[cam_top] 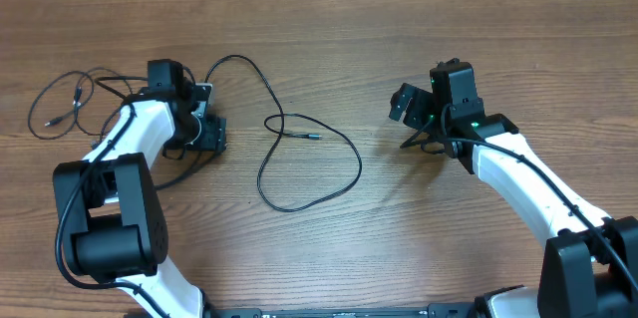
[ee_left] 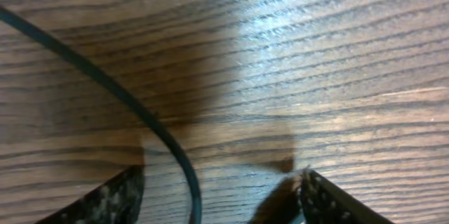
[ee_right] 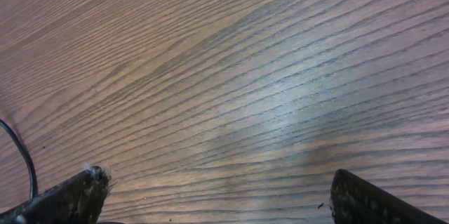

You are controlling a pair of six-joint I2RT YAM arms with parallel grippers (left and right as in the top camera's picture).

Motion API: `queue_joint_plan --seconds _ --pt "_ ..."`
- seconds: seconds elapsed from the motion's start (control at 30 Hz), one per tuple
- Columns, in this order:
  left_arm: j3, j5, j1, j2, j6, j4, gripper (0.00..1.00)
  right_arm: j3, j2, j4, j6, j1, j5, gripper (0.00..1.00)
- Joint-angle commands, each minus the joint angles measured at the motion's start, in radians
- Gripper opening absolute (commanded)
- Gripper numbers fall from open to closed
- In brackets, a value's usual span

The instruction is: Untangle cables

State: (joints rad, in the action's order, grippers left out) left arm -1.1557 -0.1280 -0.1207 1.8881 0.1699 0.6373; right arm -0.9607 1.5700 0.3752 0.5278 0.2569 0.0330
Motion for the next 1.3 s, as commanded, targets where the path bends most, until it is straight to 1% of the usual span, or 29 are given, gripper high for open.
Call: queue_joint_plan --seconds 0.0,0.1,0.13,0.23,0.27,0.37,0.47,0.5,0.57,0.67,0.93,1.0,1.07,1.1,1.17,1.2,1.27 --pt "-0.026 -0.057 -0.025 0.017 0.065 0.015 0.76 -0.001 -0.001 -0.006 0.002 0.003 0.01 1.0" --pt "-0.026 -0.056 -0.032 0.017 0.12 0.045 0.74 -0.001 -0.001 -0.006 0.002 0.003 0.01 1.0" --pt "-0.026 -0.056 -0.032 0.017 0.154 0.057 0.7 -0.001 -0.001 -0.006 0.002 0.003 0.01 1.0" --pt "-0.025 -0.056 -0.032 0.018 0.267 0.106 0.7 -0.001 -0.001 -0.006 0.002 0.003 0.01 1.0" --pt "-0.025 -0.056 -0.032 0.018 0.284 0.116 0.7 -0.001 -0.001 -0.006 0.002 0.003 0.01 1.0" --pt "-0.025 -0.053 -0.032 0.019 0.295 0.138 0.76 -0.001 -0.001 -0.006 0.002 0.003 0.01 1.0" --pt "-0.025 -0.013 -0.032 0.019 0.301 0.143 0.77 -0.001 -0.001 -0.006 0.002 0.003 0.01 1.0" --pt "-0.025 -0.021 -0.032 0.019 0.301 0.142 0.78 -0.001 -0.001 -0.006 0.002 0.003 0.01 1.0" --pt "-0.025 -0.101 -0.032 0.019 0.32 0.137 0.85 -0.001 -0.001 -0.006 0.002 0.003 0.01 1.0" --pt "-0.026 -0.203 -0.036 0.019 0.395 0.153 0.88 -0.001 -0.001 -0.006 0.002 0.003 0.01 1.0" --pt "-0.026 -0.311 -0.06 0.019 0.449 0.162 0.94 -0.001 -0.001 -0.006 0.002 0.003 0.01 1.0" --pt "-0.025 -0.273 -0.066 0.019 0.452 0.176 0.95 -0.001 -0.001 -0.006 0.002 0.003 0.01 1.0" --pt "-0.025 -0.18 -0.066 0.019 0.439 0.193 0.91 -0.001 -0.001 -0.006 0.002 0.003 0.01 1.0" --pt "-0.024 -0.109 -0.066 0.021 0.412 0.198 0.88 -0.001 -0.001 -0.006 0.002 0.003 0.01 1.0" --pt "-0.02 0.043 -0.061 0.021 0.333 0.2 0.88 -0.001 -0.001 -0.006 0.002 0.003 0.01 1.0" --pt "-0.014 0.095 -0.058 0.021 0.312 0.2 0.88 -0.001 -0.001 -0.006 0.002 0.003 0.01 1.0" --pt "0.001 0.128 -0.051 0.021 0.305 0.195 0.89 -0.001 -0.001 -0.006 0.002 0.003 0.01 1.0"
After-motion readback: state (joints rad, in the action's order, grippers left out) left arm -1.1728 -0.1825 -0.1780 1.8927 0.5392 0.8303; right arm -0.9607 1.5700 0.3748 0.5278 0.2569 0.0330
